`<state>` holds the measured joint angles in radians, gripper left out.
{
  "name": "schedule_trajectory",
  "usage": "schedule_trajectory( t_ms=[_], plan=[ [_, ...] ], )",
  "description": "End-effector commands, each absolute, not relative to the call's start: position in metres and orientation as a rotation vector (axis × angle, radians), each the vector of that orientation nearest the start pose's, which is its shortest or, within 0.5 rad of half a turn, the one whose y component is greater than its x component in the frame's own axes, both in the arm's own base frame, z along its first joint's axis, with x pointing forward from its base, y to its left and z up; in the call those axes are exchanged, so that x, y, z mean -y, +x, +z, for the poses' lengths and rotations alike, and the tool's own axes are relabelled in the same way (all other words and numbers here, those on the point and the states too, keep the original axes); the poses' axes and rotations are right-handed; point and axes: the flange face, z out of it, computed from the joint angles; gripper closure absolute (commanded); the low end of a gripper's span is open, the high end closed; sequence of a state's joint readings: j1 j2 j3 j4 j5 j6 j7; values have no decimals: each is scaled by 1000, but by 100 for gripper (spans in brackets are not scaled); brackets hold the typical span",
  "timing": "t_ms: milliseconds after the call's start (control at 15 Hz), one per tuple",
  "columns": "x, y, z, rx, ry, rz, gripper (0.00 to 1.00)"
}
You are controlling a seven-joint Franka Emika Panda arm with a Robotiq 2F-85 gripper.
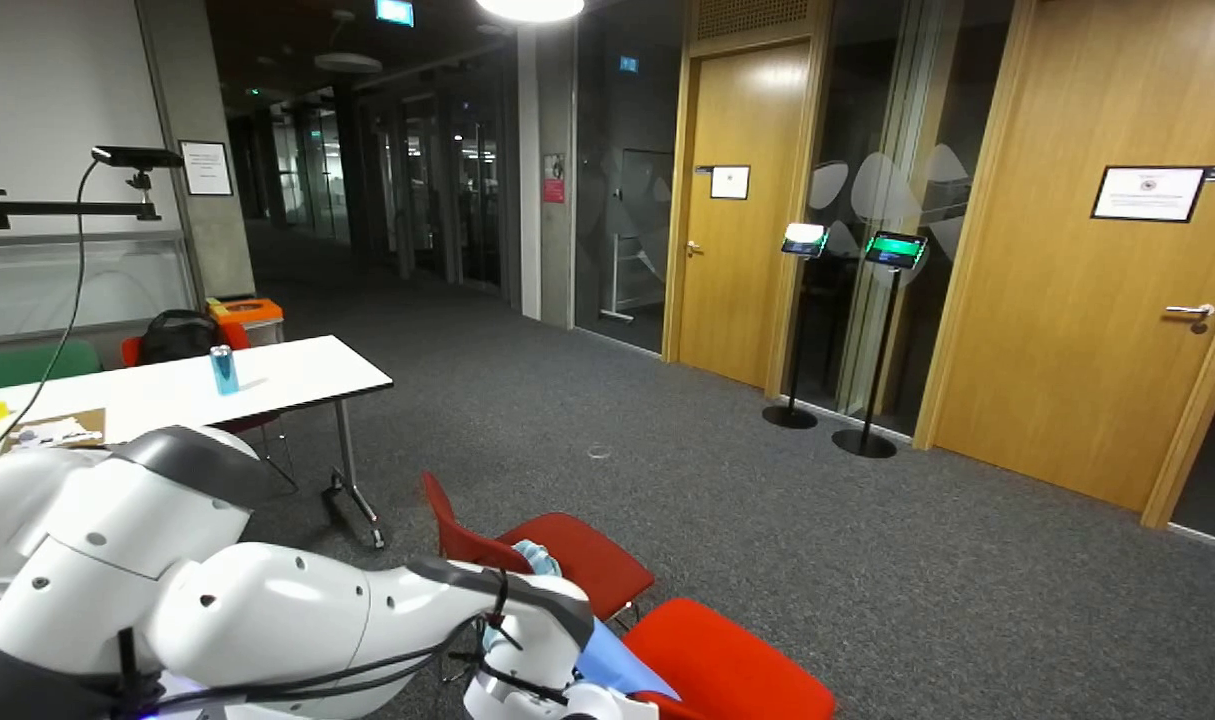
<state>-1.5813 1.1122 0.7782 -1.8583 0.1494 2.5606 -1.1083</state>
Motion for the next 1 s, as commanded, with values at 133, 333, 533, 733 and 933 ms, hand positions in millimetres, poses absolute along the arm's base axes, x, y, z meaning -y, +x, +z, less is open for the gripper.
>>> schedule_trajectory(
  t_ms=[133, 333, 533, 733, 933],
  plan=[
    [441, 412, 82, -111, -2560, -717, 100],
    [447, 410, 88, -116, -2612, -698, 100],
    [448, 409, 91, -102, -2666, -672, 100],
    [446, 412, 89, -86, -2702, -631, 100],
    [442, 414, 87, -60, -2744, -583, 100]
  ],
)
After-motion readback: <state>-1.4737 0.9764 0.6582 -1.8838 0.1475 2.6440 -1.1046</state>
